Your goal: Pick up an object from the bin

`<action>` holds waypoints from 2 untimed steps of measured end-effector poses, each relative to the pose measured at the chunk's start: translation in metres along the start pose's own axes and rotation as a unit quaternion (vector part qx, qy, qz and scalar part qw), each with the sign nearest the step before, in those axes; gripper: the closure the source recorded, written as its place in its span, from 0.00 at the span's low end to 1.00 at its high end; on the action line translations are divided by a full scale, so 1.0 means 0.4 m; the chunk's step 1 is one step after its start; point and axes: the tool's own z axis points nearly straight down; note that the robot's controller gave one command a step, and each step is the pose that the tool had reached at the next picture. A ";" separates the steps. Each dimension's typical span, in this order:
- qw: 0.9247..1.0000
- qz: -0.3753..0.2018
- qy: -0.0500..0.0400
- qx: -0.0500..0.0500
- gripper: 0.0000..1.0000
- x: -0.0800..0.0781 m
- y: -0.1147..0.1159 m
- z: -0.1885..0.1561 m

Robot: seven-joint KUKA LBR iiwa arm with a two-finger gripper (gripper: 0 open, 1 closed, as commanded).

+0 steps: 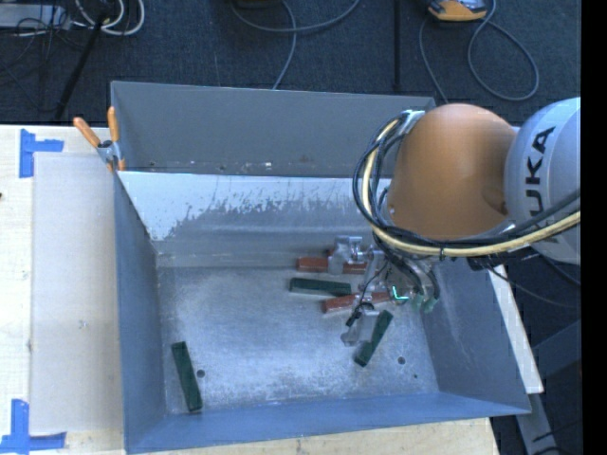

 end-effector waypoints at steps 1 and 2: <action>0.996 -0.084 -0.009 0.000 0.00 -0.262 -0.190 0.419; 0.997 -0.082 -0.007 0.000 0.00 -0.265 -0.189 0.417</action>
Offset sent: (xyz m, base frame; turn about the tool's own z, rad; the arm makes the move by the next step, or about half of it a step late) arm 0.1012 -0.0749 -0.1664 -0.1699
